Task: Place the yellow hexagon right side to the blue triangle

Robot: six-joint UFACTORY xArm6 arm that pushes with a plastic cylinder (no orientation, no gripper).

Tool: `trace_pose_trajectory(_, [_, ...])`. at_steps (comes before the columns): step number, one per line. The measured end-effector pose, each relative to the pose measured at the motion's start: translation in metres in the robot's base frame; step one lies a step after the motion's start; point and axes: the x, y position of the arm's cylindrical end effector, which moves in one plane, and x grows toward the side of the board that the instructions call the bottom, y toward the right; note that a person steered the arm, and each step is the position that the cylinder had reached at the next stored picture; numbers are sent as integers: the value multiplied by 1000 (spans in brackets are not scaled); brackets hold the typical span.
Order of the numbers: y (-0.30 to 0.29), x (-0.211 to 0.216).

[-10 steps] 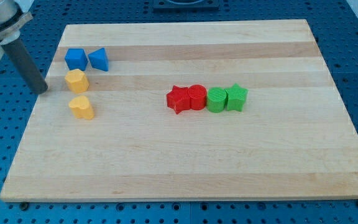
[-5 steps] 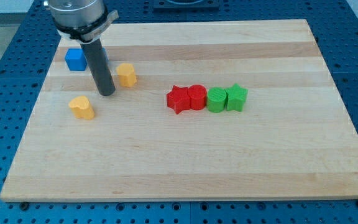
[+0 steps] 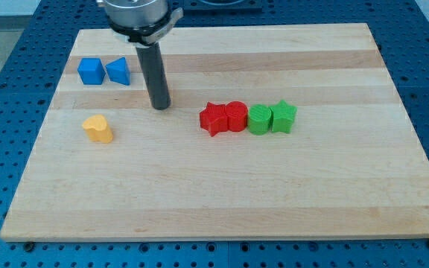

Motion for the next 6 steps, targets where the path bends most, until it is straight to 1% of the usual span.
trace_pose_trajectory(3, [-1,-23])
trace_pose_trajectory(4, [-3,-10])
trace_pose_trajectory(5, [-24,-13])
trace_pose_trajectory(6, [-29,-37])
